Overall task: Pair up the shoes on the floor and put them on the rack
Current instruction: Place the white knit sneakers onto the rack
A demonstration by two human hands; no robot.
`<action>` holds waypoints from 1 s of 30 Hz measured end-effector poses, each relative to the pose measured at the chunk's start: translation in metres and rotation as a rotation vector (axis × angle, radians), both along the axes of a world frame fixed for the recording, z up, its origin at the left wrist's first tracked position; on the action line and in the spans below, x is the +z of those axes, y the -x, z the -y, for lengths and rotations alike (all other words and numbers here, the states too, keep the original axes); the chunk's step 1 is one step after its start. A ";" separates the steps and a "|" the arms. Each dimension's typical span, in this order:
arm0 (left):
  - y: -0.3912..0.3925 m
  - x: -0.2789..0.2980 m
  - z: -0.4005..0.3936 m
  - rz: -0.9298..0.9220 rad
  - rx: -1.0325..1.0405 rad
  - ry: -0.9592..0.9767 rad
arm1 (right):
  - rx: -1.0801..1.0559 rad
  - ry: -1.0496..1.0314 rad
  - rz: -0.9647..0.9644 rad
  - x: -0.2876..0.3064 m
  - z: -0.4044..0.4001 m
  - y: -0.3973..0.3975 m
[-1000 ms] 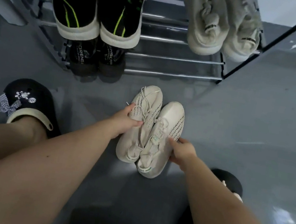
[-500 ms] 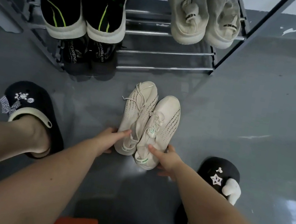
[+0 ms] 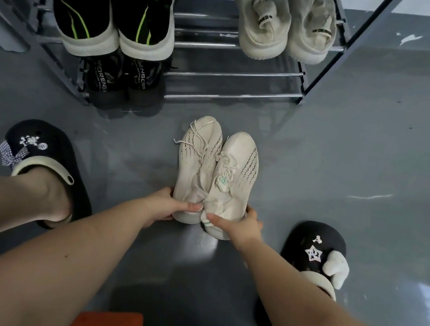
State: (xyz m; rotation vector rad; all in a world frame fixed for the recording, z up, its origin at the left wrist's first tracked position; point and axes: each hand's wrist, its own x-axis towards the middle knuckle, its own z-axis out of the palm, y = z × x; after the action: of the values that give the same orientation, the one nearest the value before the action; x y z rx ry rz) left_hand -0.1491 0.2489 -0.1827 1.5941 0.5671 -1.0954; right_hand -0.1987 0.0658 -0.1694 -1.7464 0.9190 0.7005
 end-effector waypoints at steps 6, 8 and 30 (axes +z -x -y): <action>-0.003 0.007 0.008 -0.047 0.153 0.113 | -0.227 -0.269 0.087 0.001 0.014 -0.003; -0.007 0.012 0.012 -0.065 0.208 0.167 | -0.316 -0.387 0.062 0.005 0.023 -0.009; -0.091 0.046 0.051 0.087 0.207 0.312 | -0.343 -0.494 0.248 0.021 0.074 -0.109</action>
State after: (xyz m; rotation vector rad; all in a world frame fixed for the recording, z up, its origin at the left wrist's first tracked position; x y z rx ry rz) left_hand -0.0580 0.1980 -0.1368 1.2751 0.4657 -0.9053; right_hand -0.0893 -0.0079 -0.1486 -1.1701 0.7677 0.4261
